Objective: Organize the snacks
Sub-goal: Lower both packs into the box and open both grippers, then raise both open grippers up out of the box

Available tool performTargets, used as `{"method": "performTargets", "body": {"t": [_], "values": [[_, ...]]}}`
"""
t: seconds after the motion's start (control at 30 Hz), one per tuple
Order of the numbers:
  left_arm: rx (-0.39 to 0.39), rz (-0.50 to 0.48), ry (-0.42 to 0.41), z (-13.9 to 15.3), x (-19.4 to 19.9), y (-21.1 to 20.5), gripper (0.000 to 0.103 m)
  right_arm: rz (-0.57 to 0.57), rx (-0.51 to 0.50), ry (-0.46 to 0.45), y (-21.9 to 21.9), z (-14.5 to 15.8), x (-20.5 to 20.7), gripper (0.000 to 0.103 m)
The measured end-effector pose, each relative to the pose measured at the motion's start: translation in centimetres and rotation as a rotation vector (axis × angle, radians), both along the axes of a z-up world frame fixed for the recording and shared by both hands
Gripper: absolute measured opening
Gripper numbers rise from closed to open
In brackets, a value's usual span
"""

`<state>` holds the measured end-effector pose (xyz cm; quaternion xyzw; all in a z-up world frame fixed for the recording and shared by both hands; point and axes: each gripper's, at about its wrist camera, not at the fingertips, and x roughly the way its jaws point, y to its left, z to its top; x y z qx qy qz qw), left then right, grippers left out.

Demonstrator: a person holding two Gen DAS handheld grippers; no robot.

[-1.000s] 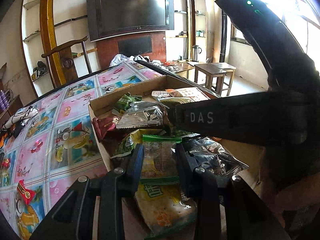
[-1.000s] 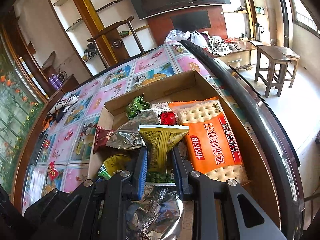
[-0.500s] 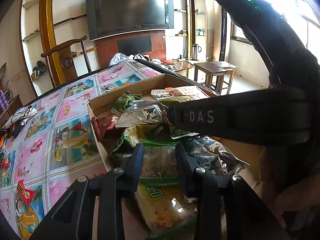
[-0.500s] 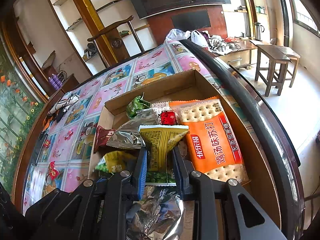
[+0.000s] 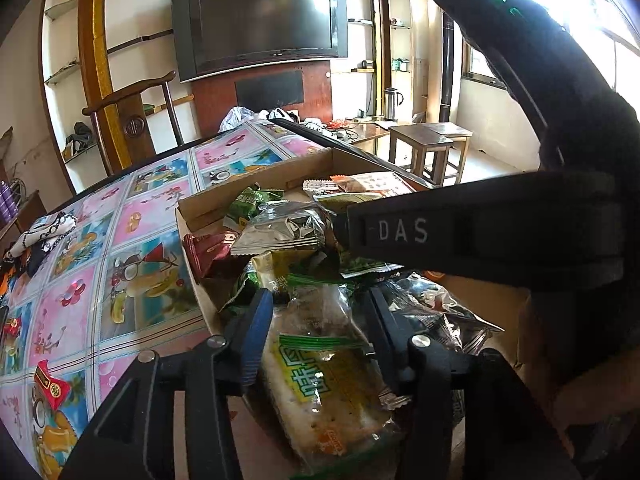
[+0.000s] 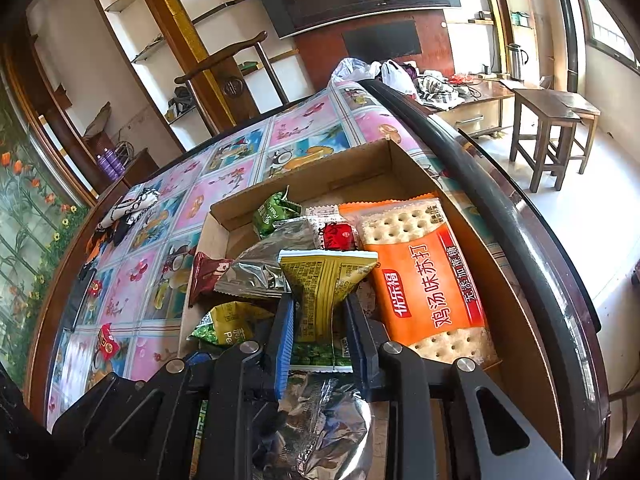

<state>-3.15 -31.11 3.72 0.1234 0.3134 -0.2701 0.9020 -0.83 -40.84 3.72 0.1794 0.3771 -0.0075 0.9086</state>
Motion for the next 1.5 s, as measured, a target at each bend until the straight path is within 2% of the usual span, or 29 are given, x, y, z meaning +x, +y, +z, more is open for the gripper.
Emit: {"method": "performTargets", "body": {"t": [0.1,0.23,0.53,0.67,0.73,0.9,0.97,1.03,1.17,1.5], "values": [[0.002,-0.001,-0.001,0.0,0.0,0.0,0.048,-0.002,0.0,0.002,0.1,0.0,0.0,0.027],[0.005,-0.007,-0.005,0.1,-0.1,0.1,0.054,-0.002,0.0,0.003,0.1,0.1,0.0,0.027],[0.008,-0.006,-0.008,0.1,-0.2,-0.1,0.059,-0.002,0.001,-0.004,0.1,0.2,-0.1,0.032],[0.006,0.002,-0.006,0.1,-0.1,-0.1,0.062,-0.006,-0.002,-0.02,0.0,0.5,-0.3,0.043],[0.004,0.009,-0.004,0.0,0.0,0.0,0.067,-0.012,-0.004,-0.033,-0.1,0.7,-0.5,0.051],[0.003,0.024,-0.037,0.3,-0.2,0.3,0.082,-0.017,-0.006,-0.086,-0.2,1.6,-1.1,0.059],[0.015,0.031,-0.066,0.5,-0.4,0.5,0.086,-0.022,-0.007,-0.113,-0.3,2.0,-1.4,0.071],[0.022,0.041,-0.086,0.7,-0.6,0.7,0.092,-0.043,-0.031,-0.154,-0.3,2.5,-2.0,0.078],[0.026,0.057,-0.084,1.0,-0.6,1.5,0.095,-0.083,-0.064,-0.237,-0.3,3.4,-3.2,0.089],[0.096,0.192,-0.096,2.3,-0.8,5.1,0.102,-0.276,-0.183,-0.348,-0.3,4.4,-7.2,0.095]]}}
